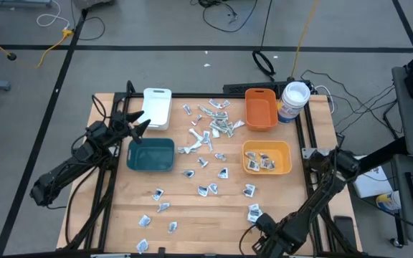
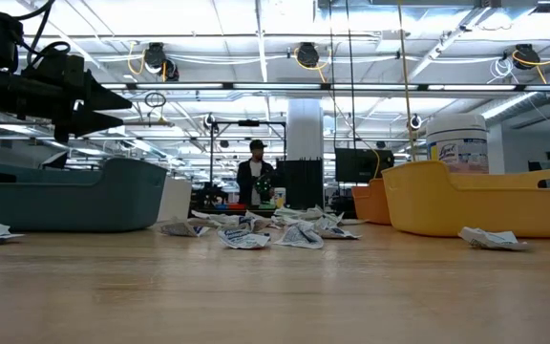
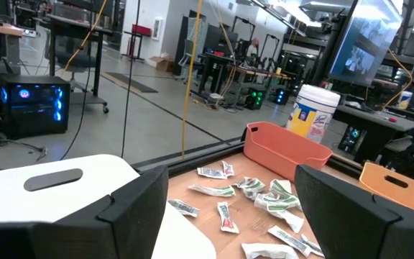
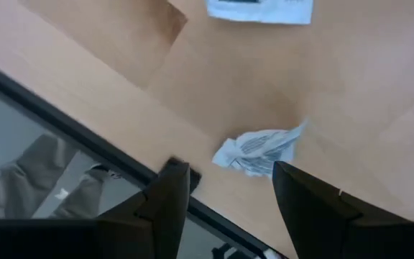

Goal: Pick & Place First Aid Supplies
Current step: Put the antiseptic towelette into the yellow bin

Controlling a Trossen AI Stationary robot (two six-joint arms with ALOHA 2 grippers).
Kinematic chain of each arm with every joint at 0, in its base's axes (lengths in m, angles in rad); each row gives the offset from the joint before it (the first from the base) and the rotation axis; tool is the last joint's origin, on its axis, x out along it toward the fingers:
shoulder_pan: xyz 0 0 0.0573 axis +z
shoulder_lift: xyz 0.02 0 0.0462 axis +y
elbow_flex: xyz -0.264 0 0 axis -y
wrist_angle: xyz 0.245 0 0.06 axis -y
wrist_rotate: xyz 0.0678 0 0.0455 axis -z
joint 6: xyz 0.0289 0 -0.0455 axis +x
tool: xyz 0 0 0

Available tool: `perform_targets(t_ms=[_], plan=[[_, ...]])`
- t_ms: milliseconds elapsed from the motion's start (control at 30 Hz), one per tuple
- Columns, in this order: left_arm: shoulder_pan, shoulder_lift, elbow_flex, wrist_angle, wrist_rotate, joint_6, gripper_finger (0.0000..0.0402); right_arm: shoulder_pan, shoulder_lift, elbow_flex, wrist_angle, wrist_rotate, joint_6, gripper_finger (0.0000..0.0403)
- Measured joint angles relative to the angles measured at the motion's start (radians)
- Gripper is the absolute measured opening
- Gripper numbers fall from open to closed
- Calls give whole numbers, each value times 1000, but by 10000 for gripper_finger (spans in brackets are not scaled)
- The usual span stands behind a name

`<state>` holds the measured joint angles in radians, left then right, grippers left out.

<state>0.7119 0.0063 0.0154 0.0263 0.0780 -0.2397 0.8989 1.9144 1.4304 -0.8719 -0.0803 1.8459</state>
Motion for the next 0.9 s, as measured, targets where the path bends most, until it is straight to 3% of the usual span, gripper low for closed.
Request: perform_targets(t_ms=[567,700,900], plan=[[0,0,0,0,0,0,306,0,20,-75,80,5,79,188],[0,0,0,0,0,0,306,0,20,-89,84,0,77,151],[0,0,0,0,0,0,305,0,18,-105,98,-3,49,58]])
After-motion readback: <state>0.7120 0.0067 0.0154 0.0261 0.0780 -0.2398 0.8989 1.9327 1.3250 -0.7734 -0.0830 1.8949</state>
